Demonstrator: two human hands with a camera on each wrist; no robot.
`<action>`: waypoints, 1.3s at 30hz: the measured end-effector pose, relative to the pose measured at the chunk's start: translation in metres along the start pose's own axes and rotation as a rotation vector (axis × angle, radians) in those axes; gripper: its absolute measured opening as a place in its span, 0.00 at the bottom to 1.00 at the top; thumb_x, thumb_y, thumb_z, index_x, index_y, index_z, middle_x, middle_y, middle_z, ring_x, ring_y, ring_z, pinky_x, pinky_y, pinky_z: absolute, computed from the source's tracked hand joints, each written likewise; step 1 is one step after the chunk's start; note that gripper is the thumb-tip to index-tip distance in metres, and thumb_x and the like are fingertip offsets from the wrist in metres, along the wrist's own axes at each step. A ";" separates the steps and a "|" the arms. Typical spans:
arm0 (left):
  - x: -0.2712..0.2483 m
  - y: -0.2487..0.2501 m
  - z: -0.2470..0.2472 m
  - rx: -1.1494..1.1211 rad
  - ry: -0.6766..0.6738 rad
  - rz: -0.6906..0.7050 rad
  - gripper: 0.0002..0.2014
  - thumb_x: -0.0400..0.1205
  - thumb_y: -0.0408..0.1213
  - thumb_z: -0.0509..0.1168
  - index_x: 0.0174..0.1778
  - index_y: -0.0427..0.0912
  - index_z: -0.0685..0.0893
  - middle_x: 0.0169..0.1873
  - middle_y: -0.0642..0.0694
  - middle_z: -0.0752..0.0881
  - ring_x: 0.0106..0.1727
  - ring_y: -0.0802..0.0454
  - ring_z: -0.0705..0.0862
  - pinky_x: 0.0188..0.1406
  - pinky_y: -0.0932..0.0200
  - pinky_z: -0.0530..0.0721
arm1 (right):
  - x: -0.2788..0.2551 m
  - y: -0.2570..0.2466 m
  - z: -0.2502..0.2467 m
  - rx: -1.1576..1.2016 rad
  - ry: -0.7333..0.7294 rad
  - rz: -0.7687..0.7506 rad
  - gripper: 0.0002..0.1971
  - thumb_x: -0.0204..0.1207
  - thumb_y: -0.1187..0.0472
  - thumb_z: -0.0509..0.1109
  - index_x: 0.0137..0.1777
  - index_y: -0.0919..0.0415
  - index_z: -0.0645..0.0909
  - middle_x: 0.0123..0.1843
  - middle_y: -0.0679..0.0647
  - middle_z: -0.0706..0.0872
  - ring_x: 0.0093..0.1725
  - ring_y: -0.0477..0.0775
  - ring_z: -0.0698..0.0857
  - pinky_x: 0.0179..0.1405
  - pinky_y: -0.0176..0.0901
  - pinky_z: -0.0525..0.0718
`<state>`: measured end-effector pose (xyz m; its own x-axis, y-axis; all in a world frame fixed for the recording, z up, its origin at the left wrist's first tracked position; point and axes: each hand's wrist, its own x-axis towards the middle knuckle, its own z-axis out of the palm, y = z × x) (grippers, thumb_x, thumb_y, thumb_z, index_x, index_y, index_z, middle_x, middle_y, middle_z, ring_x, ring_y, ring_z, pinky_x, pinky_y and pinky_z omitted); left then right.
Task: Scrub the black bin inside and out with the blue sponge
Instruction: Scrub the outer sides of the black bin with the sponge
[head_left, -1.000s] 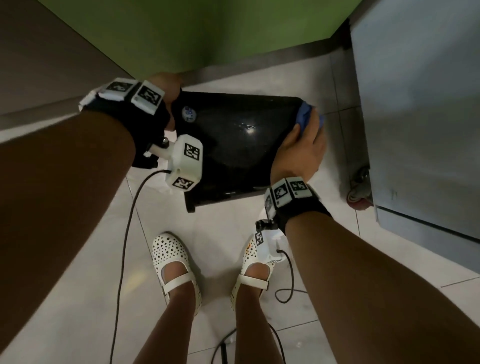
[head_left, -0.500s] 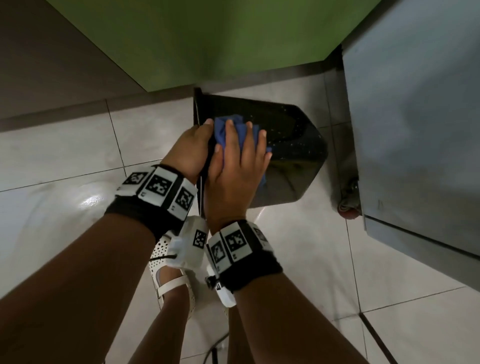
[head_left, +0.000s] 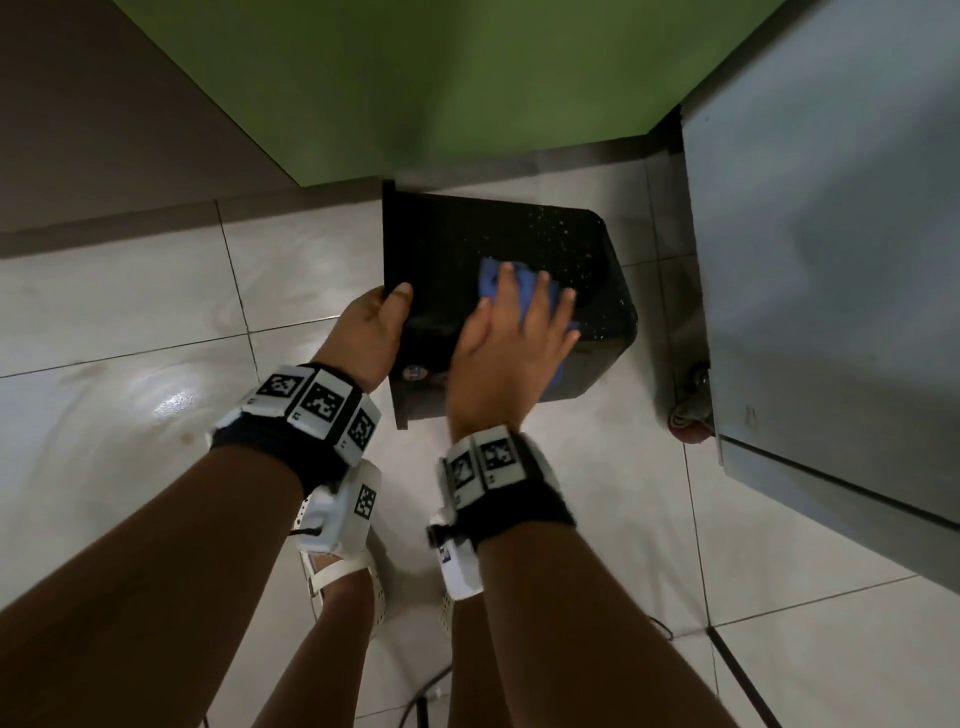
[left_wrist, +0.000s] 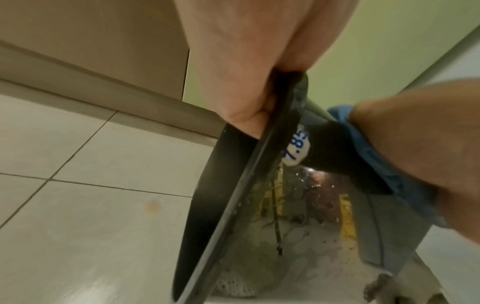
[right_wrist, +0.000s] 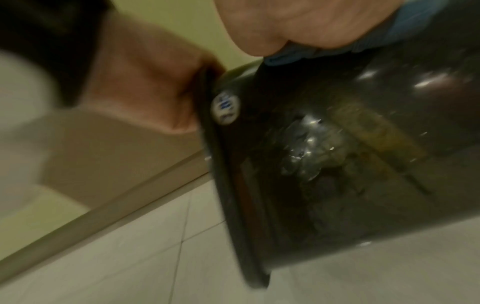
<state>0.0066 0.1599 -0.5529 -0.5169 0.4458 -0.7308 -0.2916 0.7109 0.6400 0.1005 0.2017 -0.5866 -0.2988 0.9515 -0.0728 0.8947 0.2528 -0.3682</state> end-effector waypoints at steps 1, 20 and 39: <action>0.000 -0.003 0.000 0.008 -0.005 0.001 0.13 0.85 0.44 0.51 0.52 0.43 0.79 0.49 0.40 0.85 0.53 0.43 0.84 0.58 0.49 0.81 | 0.010 0.007 -0.004 -0.010 0.013 0.049 0.21 0.81 0.54 0.54 0.69 0.55 0.77 0.73 0.62 0.77 0.76 0.69 0.69 0.74 0.67 0.60; 0.004 -0.017 0.002 -0.024 0.074 -0.004 0.23 0.84 0.55 0.44 0.63 0.46 0.75 0.61 0.41 0.81 0.62 0.39 0.80 0.64 0.35 0.77 | -0.018 0.025 0.009 -0.041 -0.125 -0.046 0.22 0.82 0.52 0.51 0.74 0.55 0.71 0.77 0.63 0.71 0.78 0.69 0.66 0.75 0.64 0.57; 0.007 -0.038 0.007 -0.059 0.079 0.049 0.16 0.86 0.47 0.46 0.62 0.48 0.74 0.49 0.46 0.81 0.50 0.44 0.81 0.56 0.44 0.80 | 0.041 -0.033 0.020 -0.117 -0.462 -0.382 0.24 0.86 0.53 0.49 0.82 0.48 0.54 0.85 0.54 0.52 0.84 0.62 0.47 0.81 0.58 0.41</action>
<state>0.0200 0.1399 -0.5839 -0.5931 0.4330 -0.6788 -0.3103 0.6550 0.6890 0.0523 0.2294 -0.5962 -0.6956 0.6217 -0.3601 0.7184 0.6039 -0.3452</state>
